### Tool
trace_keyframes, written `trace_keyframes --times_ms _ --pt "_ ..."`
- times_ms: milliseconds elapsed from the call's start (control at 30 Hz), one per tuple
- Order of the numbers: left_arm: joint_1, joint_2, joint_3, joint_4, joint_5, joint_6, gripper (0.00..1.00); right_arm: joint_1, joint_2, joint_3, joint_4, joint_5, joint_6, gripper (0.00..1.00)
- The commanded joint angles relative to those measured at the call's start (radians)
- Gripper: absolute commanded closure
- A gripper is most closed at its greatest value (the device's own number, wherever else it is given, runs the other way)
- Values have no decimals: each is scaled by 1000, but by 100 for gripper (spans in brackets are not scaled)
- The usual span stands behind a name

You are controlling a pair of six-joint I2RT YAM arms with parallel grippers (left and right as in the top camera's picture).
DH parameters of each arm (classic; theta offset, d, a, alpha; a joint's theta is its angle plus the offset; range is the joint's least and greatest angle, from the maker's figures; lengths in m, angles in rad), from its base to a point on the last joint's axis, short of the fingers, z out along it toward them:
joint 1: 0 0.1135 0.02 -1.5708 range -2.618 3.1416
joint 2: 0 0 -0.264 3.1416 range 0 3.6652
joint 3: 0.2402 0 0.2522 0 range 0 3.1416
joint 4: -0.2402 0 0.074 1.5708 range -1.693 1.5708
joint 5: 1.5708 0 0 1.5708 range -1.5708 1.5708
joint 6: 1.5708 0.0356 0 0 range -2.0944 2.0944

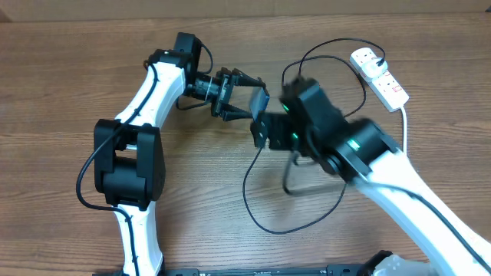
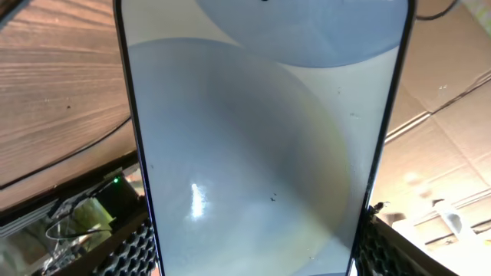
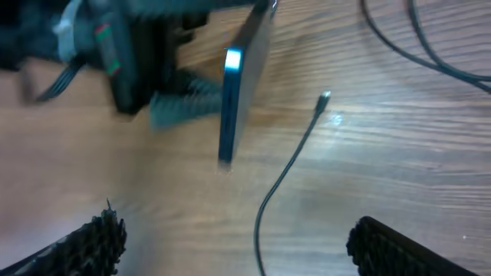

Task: Plug charger to phone and switch on socket

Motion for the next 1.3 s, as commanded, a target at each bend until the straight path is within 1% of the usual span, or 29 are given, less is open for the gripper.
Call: trace_keyframes --times_ms 0,100,200,233,267,567,767,833,1000,1100,1267 --pt "-21 8 30 -3 29 -7 37 5 96 74 3 114 87 12" --pt "-23 8 30 -3 28 -10 37 4 130 87 13 241 172 14" --pt "-23 8 30 -2 28 -25 37 4 130 87 30 303 217 19" --pt "-23 8 30 -2 28 -29 37 5 130 87 45 300 217 21" --pt "-23 8 30 -2 28 -33 36 8 133 84 68 290 217 27" --pt "-23 8 30 -2 27 -43 36 22 177 75 85 290 217 32" --pt "-21 8 30 -1 28 -44 36 22 187 75 94 257 217 51" --pt "-21 8 30 -1 28 -44 36 22 187 75 93 257 218 55" --pt "-21 8 30 5 28 -61 35 22 187 75 89 257 222 57" --pt "-21 8 30 13 29 -71 35 22 189 73 85 257 269 58" --pt "-21 8 30 17 29 -81 35 22 190 72 93 257 273 65"
